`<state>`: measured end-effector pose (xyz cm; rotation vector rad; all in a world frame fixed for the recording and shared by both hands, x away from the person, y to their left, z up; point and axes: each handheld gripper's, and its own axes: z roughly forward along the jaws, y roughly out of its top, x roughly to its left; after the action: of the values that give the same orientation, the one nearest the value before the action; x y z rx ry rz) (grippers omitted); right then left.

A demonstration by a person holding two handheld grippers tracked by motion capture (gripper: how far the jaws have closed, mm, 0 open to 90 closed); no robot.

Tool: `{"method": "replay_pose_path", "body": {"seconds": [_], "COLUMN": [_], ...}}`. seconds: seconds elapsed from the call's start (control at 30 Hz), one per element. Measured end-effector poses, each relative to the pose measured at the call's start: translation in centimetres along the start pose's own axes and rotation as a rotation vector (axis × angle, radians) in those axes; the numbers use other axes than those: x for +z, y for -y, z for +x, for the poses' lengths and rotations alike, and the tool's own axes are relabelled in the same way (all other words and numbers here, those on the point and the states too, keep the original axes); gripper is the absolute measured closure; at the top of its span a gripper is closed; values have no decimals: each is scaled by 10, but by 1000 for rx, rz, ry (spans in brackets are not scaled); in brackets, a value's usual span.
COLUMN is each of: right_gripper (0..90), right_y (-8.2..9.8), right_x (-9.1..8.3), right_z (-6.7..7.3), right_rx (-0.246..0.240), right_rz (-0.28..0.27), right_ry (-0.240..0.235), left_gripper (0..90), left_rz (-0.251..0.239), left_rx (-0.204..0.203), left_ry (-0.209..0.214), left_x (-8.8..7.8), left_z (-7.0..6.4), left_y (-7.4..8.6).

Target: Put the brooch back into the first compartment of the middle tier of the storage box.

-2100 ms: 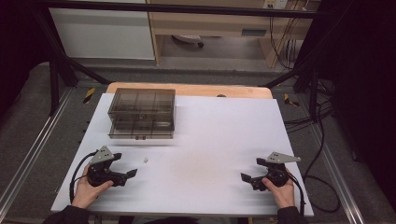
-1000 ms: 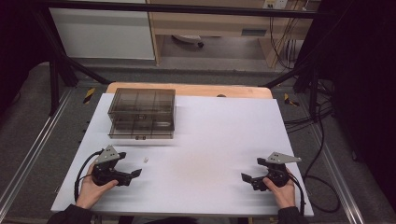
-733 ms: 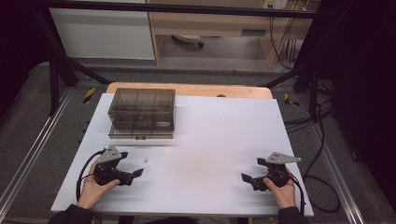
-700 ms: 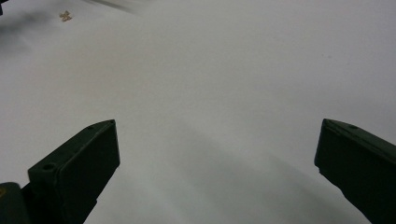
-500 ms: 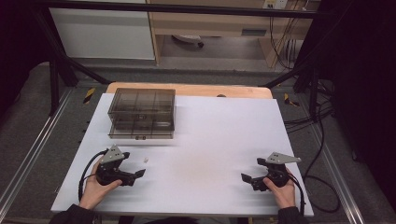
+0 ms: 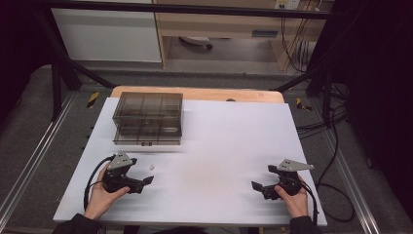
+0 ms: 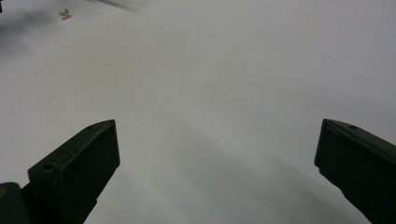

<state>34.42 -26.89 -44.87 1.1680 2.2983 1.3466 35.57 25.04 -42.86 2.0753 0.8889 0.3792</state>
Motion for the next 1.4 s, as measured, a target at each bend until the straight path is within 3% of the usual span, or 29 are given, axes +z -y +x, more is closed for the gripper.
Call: {"method": "replay_pose_path", "body": {"seconds": [0.77,1.1,1.4], "right_gripper": [6,6,6], "right_y": [0,0,0], "right_x": [0,1,1], "right_z": [0,0,0], "right_rx": [-7,-7,-5], "right_rz": [4,8,8], "right_ry": [2,4,4], "left_gripper": [60,119,186], "left_rz": [58,80,80], "left_rx": [-12,-36,-69], "left_ry": [-34,-57,-84], "left_x": [9,20,21], "left_z": [3,6,12], "left_y": [-19,-19,-16]}}
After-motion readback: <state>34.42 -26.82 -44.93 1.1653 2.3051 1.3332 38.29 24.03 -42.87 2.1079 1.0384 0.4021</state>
